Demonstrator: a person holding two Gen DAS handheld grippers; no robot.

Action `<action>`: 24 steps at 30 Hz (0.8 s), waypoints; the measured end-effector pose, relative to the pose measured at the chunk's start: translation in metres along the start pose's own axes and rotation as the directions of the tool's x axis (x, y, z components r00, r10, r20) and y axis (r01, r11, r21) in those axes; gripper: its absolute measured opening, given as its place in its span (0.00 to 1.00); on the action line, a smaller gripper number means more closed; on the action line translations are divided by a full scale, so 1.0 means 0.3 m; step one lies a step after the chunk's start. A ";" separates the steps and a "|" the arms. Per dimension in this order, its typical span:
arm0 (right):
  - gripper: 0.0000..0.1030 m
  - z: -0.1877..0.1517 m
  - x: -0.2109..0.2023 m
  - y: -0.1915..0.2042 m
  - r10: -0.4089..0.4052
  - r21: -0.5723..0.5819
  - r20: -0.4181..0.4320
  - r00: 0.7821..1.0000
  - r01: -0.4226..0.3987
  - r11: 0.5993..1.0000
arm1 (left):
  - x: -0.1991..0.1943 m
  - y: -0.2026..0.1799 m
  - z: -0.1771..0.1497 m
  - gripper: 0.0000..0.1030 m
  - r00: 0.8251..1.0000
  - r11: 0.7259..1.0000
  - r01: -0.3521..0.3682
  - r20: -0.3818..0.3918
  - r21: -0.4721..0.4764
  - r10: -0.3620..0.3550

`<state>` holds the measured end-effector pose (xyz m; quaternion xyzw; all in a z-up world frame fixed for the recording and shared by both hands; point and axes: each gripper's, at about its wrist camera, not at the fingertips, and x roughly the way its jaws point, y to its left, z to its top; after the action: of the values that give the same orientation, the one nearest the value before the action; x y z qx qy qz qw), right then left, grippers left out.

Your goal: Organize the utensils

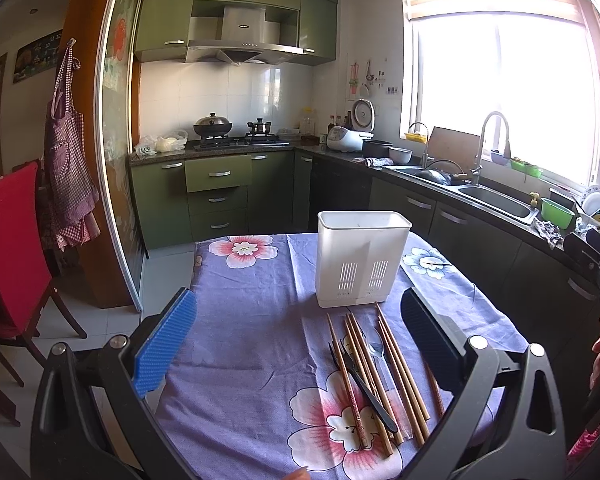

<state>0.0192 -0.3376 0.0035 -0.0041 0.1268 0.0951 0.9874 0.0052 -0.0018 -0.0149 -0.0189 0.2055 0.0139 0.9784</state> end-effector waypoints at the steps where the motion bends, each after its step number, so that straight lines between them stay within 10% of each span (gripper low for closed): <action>1: 0.96 0.000 0.000 0.000 0.000 0.000 0.000 1.000 0.000 1.000 | -0.001 0.002 0.002 0.94 1.000 1.000 -0.004 0.000 -0.003 0.004; 24: 0.96 -0.002 0.003 0.011 -0.004 -0.001 -0.005 1.000 0.004 1.000 | -0.002 -0.004 0.013 0.94 1.000 1.000 -0.005 -0.008 0.001 0.005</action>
<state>0.0193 -0.3342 0.0027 -0.0050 0.1294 0.0933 0.9872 0.0062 -0.0029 -0.0111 -0.0181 0.2094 0.0161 0.9775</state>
